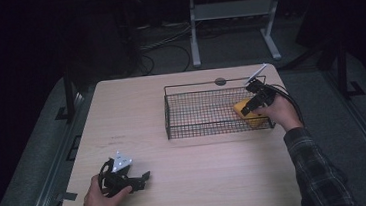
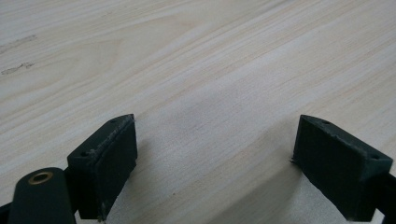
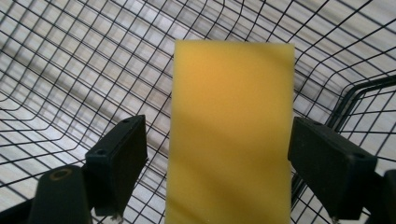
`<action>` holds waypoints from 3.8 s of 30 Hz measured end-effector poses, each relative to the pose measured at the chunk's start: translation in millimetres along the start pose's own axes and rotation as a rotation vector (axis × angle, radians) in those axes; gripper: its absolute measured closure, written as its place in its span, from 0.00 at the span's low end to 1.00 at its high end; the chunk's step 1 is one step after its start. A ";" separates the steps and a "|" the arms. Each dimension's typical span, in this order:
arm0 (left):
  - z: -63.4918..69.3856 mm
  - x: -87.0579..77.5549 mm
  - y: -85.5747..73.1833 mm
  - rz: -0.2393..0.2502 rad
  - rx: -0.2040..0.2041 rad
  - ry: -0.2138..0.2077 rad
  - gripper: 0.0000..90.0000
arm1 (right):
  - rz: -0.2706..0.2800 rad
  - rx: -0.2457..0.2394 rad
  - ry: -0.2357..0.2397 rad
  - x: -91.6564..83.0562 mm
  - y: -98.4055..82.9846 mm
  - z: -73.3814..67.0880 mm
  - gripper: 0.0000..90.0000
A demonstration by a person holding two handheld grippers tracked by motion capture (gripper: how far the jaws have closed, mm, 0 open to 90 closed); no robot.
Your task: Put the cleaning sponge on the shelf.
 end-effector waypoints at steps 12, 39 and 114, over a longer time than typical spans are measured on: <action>-0.1 0.0 0.0 0.000 0.002 0.000 0.14 | 0.057 -0.002 0.003 -24.8 0.3 1.5 0.20; 0.0 0.0 0.0 0.000 0.001 0.001 0.14 | 0.184 -0.056 0.033 -65.9 -37.6 -19.9 0.15; -0.3 0.1 -0.1 0.000 0.005 0.002 0.14 | 0.409 -0.103 0.023 8.5 -192.1 -47.1 0.05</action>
Point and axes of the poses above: each handheld gripper's, and its own axes: x roughly forward along the jaws, y roughly out of its top, z roughly to its right, the point moved 5 cm from there along x, roughly forward along the jaws, and after that the axes turned 3 degrees about -z, right-handed, at the moved point
